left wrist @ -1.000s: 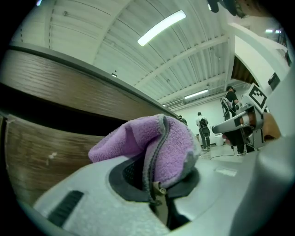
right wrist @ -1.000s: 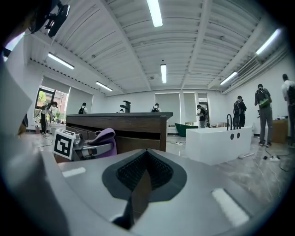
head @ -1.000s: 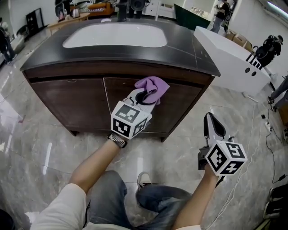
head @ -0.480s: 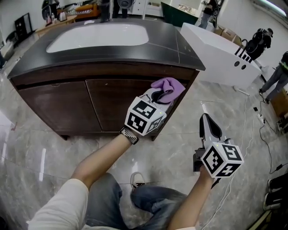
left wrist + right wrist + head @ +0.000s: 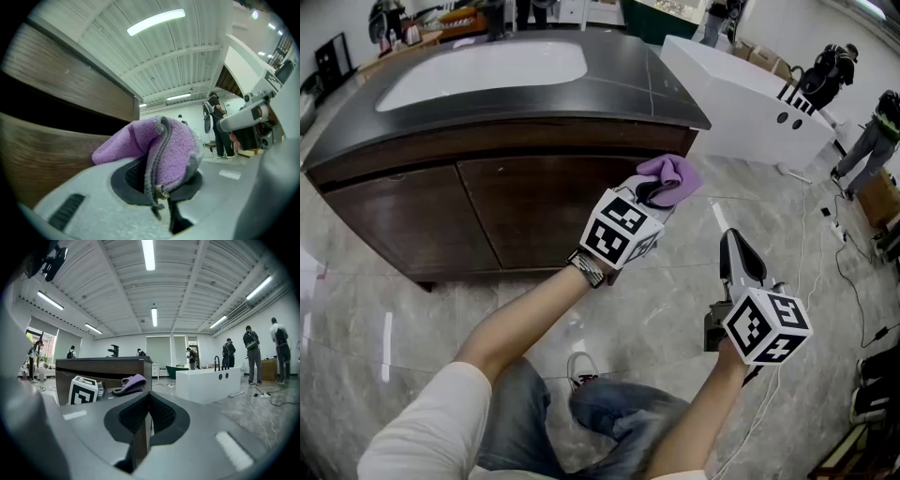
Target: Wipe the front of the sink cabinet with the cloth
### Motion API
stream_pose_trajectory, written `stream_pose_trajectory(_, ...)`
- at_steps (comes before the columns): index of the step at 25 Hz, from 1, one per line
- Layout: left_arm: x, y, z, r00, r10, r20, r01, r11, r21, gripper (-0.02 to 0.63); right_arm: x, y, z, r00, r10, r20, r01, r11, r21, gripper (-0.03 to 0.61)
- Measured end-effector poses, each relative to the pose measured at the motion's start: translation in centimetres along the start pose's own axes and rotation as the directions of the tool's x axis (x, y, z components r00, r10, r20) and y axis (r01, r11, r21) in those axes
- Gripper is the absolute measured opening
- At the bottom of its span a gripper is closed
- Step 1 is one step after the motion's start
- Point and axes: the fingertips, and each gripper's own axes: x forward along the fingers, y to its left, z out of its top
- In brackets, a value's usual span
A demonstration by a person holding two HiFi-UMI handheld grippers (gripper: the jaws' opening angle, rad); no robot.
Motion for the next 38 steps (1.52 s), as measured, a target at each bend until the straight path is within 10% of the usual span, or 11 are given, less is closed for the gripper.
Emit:
stream_pose_trajectory(14, 1.0, -7.9, -10.1, 0.972, -0.203, -0.116, 0.194, 0.978, -0.078, 0.044, 0.0, 0.4, 1.4, 0.998, 0.030, 0.047, -0.032, 0.999, 0.035, 0.008)
stream_pose_trajectory(38, -13.0, 6.7, -15.2, 0.961, 0.210, -0.181, -0.223, 0.973, -0.054, 0.043, 6.0, 8.6, 2.0, 0.967, 0.252, 0.036, -0.251, 0.968, -0.025, 0.008)
